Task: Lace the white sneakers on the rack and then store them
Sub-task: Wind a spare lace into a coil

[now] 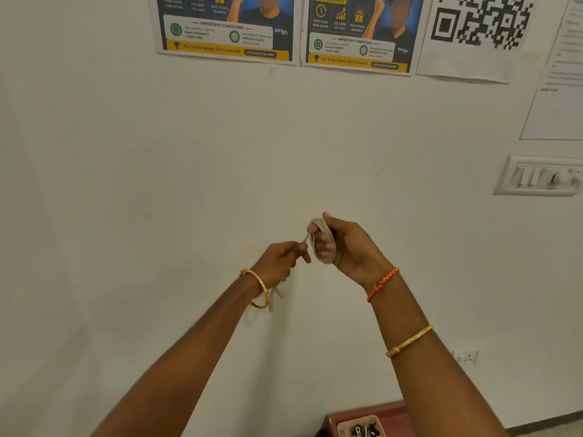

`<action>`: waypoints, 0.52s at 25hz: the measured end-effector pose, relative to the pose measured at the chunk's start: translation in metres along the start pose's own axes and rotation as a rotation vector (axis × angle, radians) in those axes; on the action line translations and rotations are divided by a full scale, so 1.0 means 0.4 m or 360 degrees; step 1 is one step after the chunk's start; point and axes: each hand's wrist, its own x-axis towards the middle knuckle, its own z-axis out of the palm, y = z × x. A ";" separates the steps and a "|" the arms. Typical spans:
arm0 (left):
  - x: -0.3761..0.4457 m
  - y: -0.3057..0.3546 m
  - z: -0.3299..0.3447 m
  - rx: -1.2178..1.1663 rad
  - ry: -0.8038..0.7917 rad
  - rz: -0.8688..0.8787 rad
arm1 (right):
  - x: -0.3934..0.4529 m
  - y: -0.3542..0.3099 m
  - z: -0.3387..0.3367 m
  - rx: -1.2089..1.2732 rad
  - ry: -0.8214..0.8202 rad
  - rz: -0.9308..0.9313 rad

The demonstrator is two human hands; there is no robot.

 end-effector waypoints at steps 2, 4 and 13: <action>-0.008 -0.016 0.019 -0.0041 -0.0072 -0.0077 | 0.019 -0.004 0.004 0.0421 -0.0007 -0.0127; -0.017 -0.033 0.032 -0.0088 -0.0155 -0.0113 | 0.039 -0.016 0.004 0.0686 0.0092 -0.0316; -0.045 -0.117 0.004 0.0178 -0.0416 -0.0283 | 0.134 -0.004 -0.070 -0.0174 0.0928 -0.0962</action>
